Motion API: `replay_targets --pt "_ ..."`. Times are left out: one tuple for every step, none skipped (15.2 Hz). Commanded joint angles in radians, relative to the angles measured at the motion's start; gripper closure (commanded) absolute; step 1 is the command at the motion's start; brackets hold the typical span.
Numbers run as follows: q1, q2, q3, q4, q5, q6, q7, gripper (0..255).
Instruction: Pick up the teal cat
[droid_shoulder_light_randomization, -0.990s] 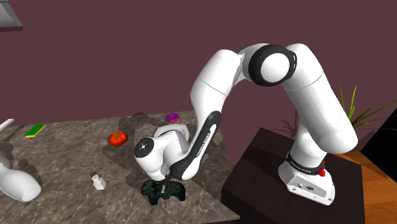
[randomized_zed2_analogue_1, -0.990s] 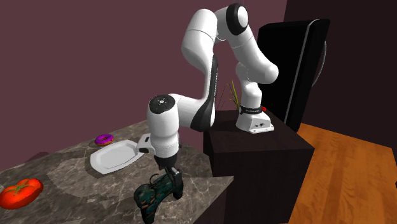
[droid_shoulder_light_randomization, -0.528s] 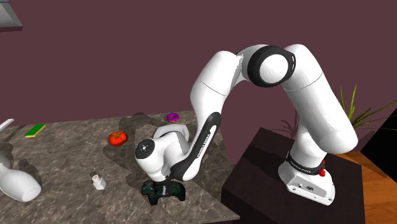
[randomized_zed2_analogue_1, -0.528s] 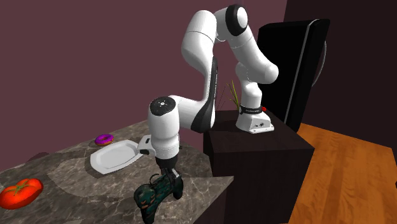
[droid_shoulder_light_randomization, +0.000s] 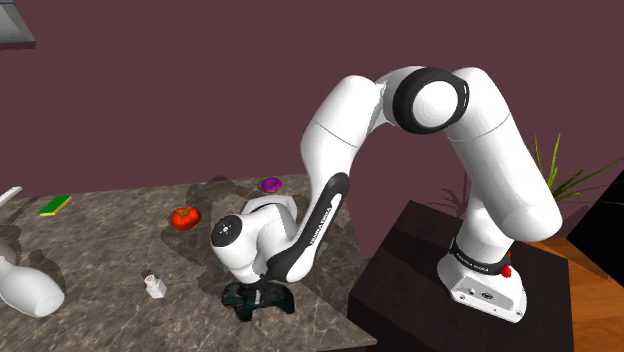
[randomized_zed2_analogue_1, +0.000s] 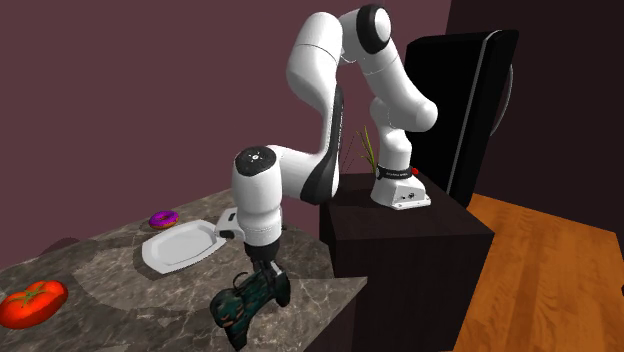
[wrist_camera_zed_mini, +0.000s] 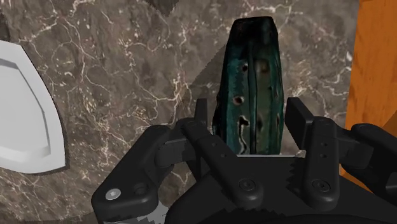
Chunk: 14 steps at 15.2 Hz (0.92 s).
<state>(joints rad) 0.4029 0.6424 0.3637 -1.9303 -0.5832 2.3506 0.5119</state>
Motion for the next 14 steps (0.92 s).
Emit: replay_targets --pt "-0.006 -0.017 0.008 -0.001 0.011 -0.014 -0.010 255" --pt "-0.010 -0.028 0.012 -0.004 0.017 -0.021 -0.015 255" --pt "-0.013 -0.039 0.017 -0.006 0.023 -0.029 -0.020 255" --pt "-0.016 -0.050 0.021 -0.008 0.029 -0.037 -0.025 255" --pt "-0.019 -0.060 0.026 -0.010 0.035 -0.044 -0.030 255" --pt "-0.022 -0.071 0.030 -0.012 0.042 -0.052 -0.035 255" --pt "-0.025 -0.081 0.035 -0.014 0.048 -0.060 -0.041 255" --pt "-0.028 -0.092 0.039 -0.015 0.055 -0.068 -0.046 255" --pt "-0.031 -0.102 0.043 -0.016 0.061 -0.076 -0.051 255" --pt "-0.034 -0.112 0.047 -0.017 0.068 -0.084 -0.056 255" --pt "-0.037 -0.122 0.052 -0.018 0.074 -0.092 -0.061 255" --pt "-0.040 -0.132 0.056 -0.018 0.081 -0.101 -0.067 255" --pt "-0.040 -0.134 0.056 -0.018 0.082 -0.102 -0.067 255" --pt "-0.040 -0.134 0.056 -0.018 0.082 -0.102 -0.067 255"
